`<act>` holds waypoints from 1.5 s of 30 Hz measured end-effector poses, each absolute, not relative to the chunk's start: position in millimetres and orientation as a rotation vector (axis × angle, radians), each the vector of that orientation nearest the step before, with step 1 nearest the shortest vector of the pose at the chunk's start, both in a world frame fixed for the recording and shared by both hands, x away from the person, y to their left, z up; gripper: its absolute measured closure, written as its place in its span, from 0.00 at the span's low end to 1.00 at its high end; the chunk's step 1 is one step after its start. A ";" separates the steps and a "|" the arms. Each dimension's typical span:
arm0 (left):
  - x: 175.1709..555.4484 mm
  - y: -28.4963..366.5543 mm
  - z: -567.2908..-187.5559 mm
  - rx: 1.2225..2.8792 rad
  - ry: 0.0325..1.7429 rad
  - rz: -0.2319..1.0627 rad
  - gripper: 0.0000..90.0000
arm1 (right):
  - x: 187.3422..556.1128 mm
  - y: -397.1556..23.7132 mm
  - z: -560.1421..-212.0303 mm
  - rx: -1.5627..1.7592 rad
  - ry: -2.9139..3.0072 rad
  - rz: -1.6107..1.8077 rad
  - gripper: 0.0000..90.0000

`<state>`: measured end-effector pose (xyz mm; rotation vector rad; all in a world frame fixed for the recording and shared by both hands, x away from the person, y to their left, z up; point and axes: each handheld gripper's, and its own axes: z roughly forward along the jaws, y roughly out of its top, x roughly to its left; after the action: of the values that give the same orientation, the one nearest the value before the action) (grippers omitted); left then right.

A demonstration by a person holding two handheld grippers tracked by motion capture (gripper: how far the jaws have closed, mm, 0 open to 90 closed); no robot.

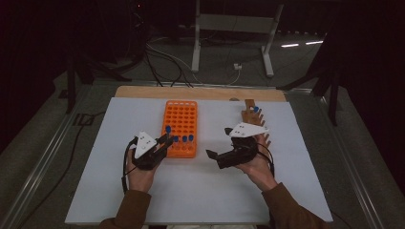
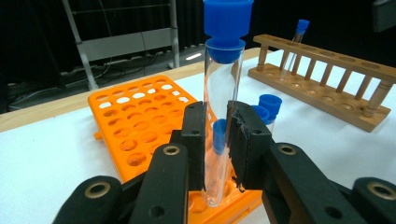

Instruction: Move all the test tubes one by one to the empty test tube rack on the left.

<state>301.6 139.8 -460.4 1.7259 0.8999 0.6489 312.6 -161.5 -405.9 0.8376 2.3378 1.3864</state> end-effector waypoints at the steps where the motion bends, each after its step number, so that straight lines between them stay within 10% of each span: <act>1: 302.6 139.3 -461.3 1.727 0.902 0.648 0.86 | 312.4 -163.8 -407.0 0.843 2.334 1.391 0.00; 45: 318.2 134.3 -497.6 1.906 1.013 0.599 0.87 | 308.1 -203.7 -422.3 0.931 2.308 1.438 0.00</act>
<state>318.2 134.3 -497.6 1.9059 1.0134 0.5993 308.1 -203.7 -422.3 0.9312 2.3084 1.4379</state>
